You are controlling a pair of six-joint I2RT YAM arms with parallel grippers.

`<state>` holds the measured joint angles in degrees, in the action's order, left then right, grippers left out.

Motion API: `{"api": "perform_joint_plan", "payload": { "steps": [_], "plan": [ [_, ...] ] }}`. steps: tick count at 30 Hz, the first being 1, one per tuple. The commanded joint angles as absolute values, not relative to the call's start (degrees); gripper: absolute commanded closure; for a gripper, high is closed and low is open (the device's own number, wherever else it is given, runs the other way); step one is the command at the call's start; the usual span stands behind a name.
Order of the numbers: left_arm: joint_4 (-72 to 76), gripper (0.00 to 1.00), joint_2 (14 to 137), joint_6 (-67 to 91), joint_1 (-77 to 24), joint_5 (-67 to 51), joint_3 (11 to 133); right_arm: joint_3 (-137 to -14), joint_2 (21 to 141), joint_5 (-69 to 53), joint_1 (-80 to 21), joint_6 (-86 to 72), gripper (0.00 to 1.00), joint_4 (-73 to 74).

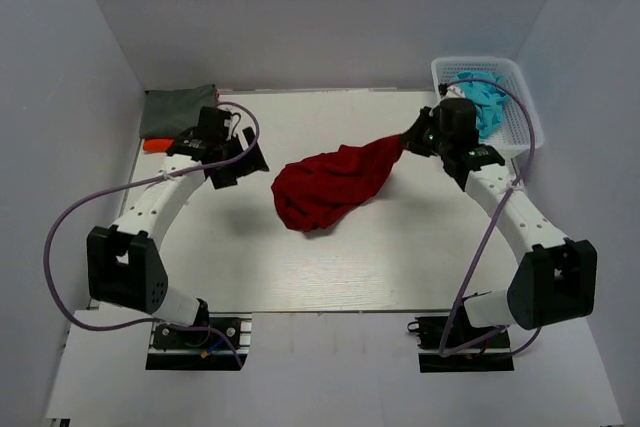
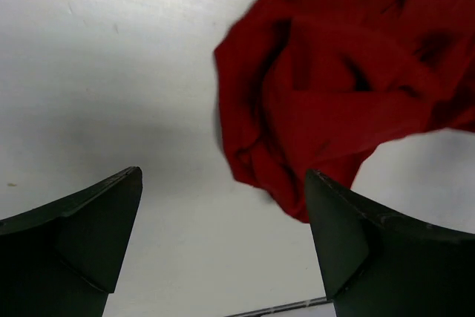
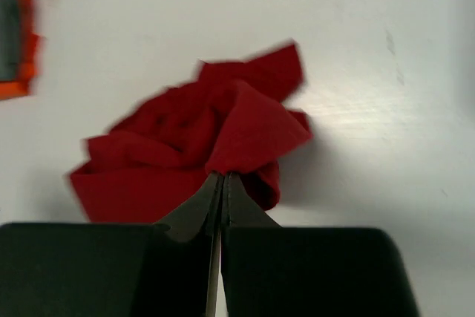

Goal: Fold and stack the t-shirts
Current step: Flatten out the tshirt

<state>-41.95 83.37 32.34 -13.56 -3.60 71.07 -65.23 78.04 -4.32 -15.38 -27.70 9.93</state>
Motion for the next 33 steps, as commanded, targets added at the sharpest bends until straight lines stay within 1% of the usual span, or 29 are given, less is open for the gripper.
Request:
{"api": "perform_joint_plan", "payload": {
  "steps": [1, 3, 5, 6, 7, 9, 11, 12, 15, 19, 22, 25, 26, 27, 30, 31, 33],
  "plan": [
    [-41.67, 0.00, 82.71, 31.73, -14.33, -10.36, 66.12, -62.15, 79.53, 9.30, -15.20, -27.59, 1.00, 13.24],
    [-40.00, 0.00, 81.57, 32.26, -15.55, -12.90, 61.99, -60.91, 81.11, 15.44, -15.20, -29.08, 1.00, 15.02],
    [-37.89, 0.00, 80.95, 32.26, -16.34, -14.84, 60.21, -60.21, 82.17, 19.05, -15.12, -32.33, 1.00, 19.58],
    [-37.18, 0.00, 80.95, 32.26, -16.96, -17.03, 59.51, -60.03, 82.61, 23.07, -15.12, -33.30, 1.00, 21.69],
    [-36.57, 0.00, 80.95, 32.26, -18.18, -18.44, 58.37, -59.94, 84.53, 24.51, -15.20, -36.96, 1.00, 22.93],
    [-33.50, 0.04, 81.83, 33.04, -20.11, -22.12, 56.61, -59.94, 86.99, 28.02, -15.03, -39.45, 1.00, 26.71],
    [-31.82, 0.05, 84.36, 34.80, -21.61, -22.85, 55.91, -59.94, 88.50, 28.65, -14.94, -40.87, 1.00, 28.38],
    [-30.86, 0.07, 85.16, 35.33, -22.23, -22.85, 55.90, -59.77, 88.94, 28.22, -15.20, -41.04, 1.00, 28.30],
    [-29.19, 0.11, 87.70, 37.87, -23.55, -19.70, 55.90, -58.89, 89.47, 27.25, -15.20, -41.04, 1.00, 27.95],
    [-28.21, 0.23, 91.75, 39.37, -24.08, -16.52, 58.18, -57.57, 88.24, 27.16, -15.29, -40.08, 1.00, 26.28],
    [-28.48, 0.24, 93.86, 39.38, -24.61, -15.91, 58.80, -57.39, 87.45, 27.68, -14.85, -39.81, 1.00, 26.46],
    [-28.73, 0.28, 96.32, 39.90, -24.61, -15.13, 59.41, -57.30, 87.10, 27.69, -14.68, -39.46, 1.00, 26.37],
    [-29.26, 0.33, 97.02, 39.90, -24.61, -15.12, 60.28, -57.22, 86.75, 27.69, -14.59, -39.38, 1.00, 26.28],
    [-29.27, 0.35, 97.64, 39.90, -24.61, -14.60, 60.29, -57.22, 86.57, 27.77, -14.68, -39.20, 1.00, 26.28],
    [-26.82, 0.38, 98.26, 40.42, -24.61, -16.61, 60.29, -56.43, 85.96, 27.34, -14.59, -39.02, 1.00, 25.75],
    [-26.28, 0.40, 98.26, 40.43, -24.61, -16.61, 60.29, -56.16, 85.87, 27.33, -14.50, -38.76, 1.00, 25.58],
    [-26.28, 0.52, 98.26, 40.43, -25.13, -17.13, 60.82, -55.90, 85.61, 27.51, -14.59, -38.58, 1.00, 25.58]
  ]
}}
